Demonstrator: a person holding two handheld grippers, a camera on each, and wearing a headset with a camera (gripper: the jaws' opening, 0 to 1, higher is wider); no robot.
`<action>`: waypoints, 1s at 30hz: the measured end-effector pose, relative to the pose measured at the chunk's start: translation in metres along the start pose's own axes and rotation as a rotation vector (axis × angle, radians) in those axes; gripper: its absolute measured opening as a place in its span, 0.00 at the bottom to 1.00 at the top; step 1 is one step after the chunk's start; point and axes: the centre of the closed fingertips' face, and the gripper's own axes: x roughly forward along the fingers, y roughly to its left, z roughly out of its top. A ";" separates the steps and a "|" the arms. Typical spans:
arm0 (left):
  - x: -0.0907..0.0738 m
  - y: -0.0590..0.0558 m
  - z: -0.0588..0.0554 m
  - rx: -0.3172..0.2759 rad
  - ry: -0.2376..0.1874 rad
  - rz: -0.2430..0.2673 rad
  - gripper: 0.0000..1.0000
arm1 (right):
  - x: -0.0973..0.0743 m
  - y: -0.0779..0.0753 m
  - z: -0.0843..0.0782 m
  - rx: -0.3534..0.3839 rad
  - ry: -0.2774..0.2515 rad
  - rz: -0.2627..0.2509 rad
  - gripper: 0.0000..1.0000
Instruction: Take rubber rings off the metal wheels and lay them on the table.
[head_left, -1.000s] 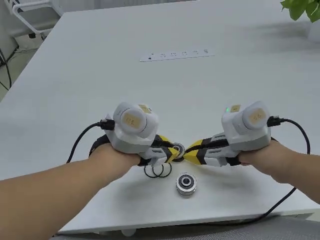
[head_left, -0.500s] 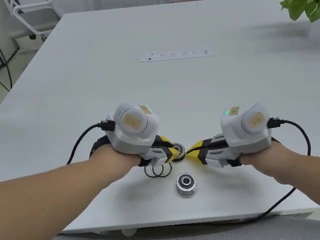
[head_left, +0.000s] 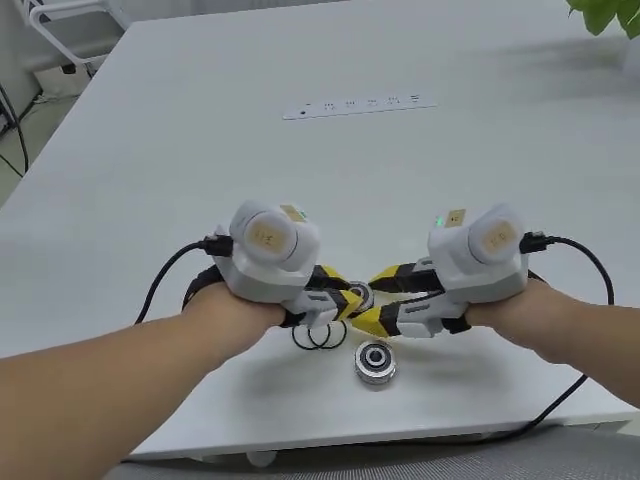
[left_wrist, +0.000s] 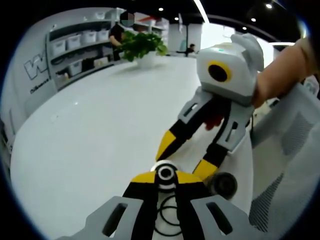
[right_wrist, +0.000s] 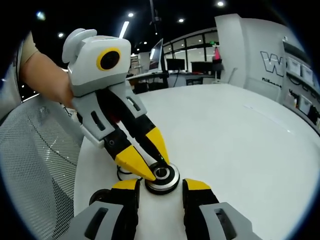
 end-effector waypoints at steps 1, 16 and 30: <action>0.000 0.000 0.000 0.000 0.000 0.000 0.12 | 0.000 -0.001 0.001 0.005 -0.004 -0.005 0.31; 0.001 0.001 0.001 0.000 -0.002 0.002 0.12 | -0.007 -0.003 -0.006 -0.003 0.005 0.004 0.23; 0.001 0.001 0.002 -0.001 -0.003 0.001 0.12 | -0.015 -0.003 -0.010 0.011 0.001 0.014 0.11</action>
